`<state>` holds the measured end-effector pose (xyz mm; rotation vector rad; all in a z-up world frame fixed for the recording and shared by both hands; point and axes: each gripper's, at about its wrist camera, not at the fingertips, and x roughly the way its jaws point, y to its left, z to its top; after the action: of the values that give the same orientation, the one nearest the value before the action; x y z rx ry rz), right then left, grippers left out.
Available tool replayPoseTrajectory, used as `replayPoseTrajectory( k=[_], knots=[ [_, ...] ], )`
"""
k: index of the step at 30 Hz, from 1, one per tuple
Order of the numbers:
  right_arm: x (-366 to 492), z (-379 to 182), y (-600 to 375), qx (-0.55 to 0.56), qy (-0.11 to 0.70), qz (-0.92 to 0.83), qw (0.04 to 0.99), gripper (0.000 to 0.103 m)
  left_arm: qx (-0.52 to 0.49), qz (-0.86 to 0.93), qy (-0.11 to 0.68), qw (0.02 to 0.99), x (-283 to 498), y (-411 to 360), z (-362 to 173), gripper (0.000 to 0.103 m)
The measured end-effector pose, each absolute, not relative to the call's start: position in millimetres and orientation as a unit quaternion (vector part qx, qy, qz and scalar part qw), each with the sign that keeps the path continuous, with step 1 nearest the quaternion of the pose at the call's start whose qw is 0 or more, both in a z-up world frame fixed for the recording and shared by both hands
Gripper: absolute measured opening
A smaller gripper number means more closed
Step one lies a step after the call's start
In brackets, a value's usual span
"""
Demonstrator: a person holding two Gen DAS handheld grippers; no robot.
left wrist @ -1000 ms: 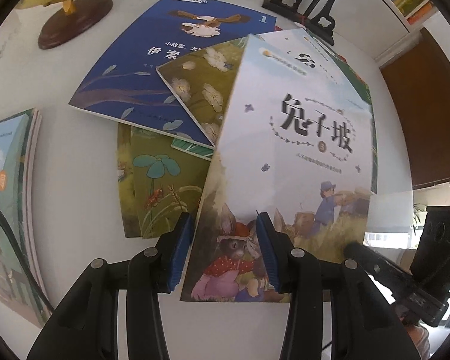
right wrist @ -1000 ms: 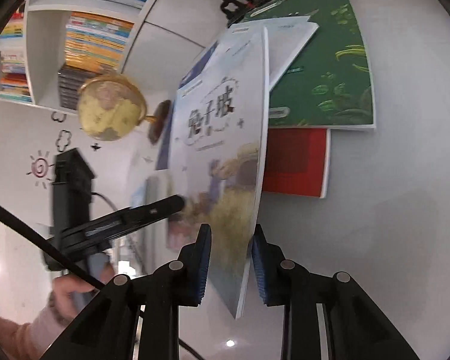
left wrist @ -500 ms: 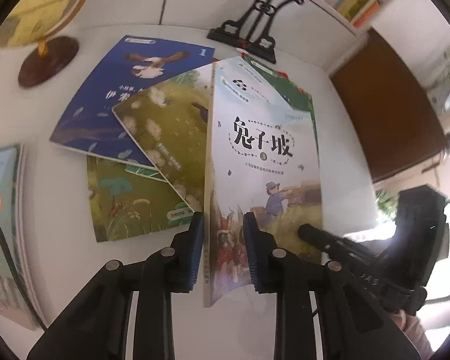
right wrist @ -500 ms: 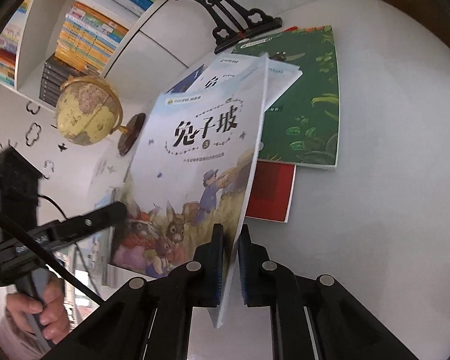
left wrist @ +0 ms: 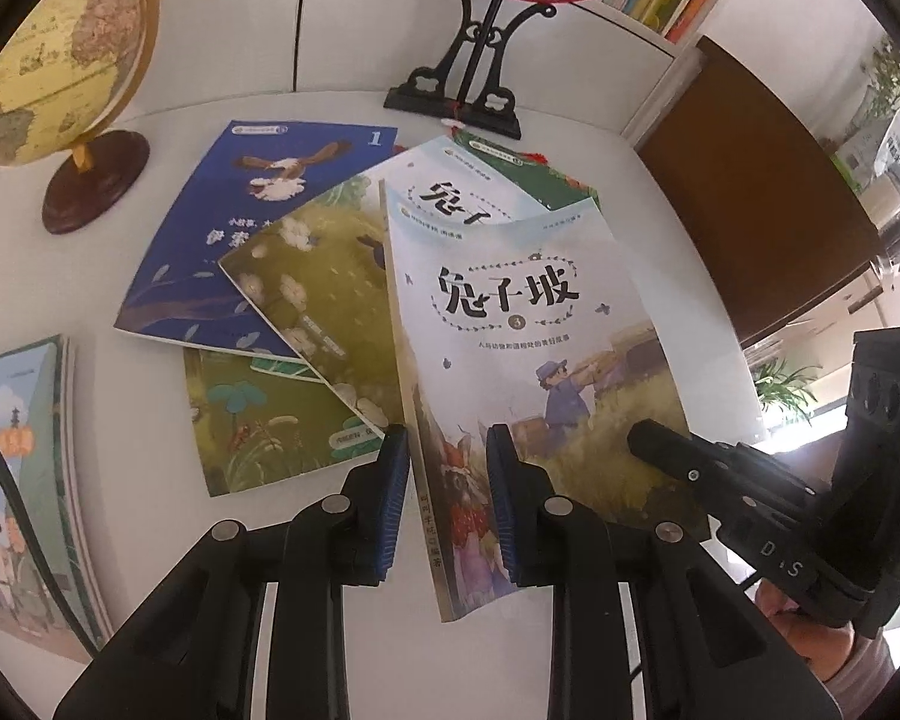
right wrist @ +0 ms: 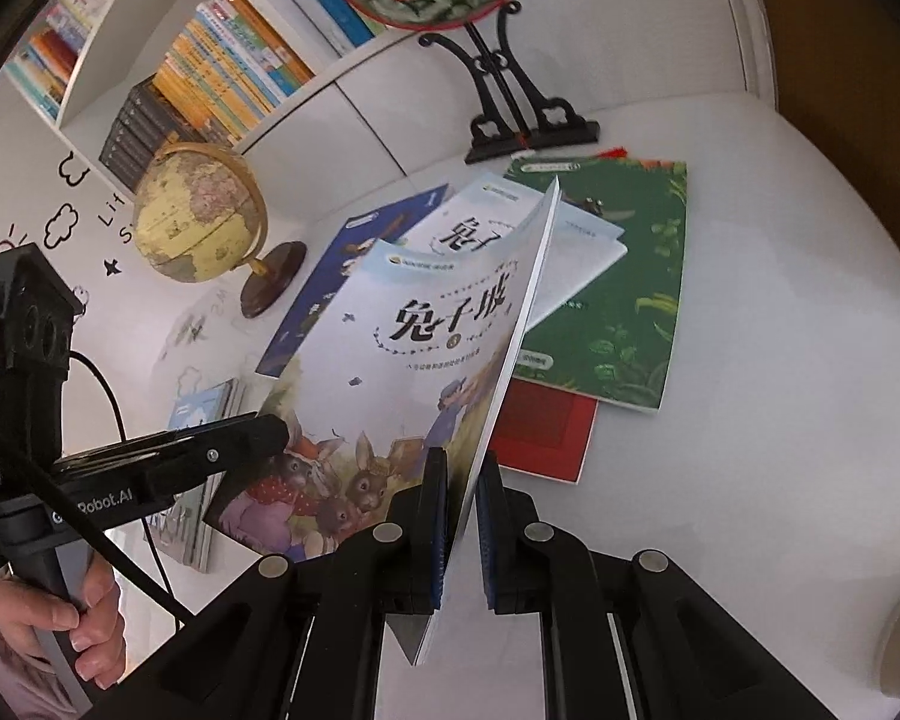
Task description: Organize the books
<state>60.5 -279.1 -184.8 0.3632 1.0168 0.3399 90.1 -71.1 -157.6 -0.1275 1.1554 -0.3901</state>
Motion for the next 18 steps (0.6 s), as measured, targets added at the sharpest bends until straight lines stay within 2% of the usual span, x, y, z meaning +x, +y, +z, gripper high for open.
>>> replayPoseTrajectory(
  k=[18],
  knots=[
    [42.1,-139.8,-253.1,0.14,0.438,0.17,0.872,0.009,-0.024,-0.172,0.521,0.836,80.2,-54.3,-120.1,0.023]
  ],
)
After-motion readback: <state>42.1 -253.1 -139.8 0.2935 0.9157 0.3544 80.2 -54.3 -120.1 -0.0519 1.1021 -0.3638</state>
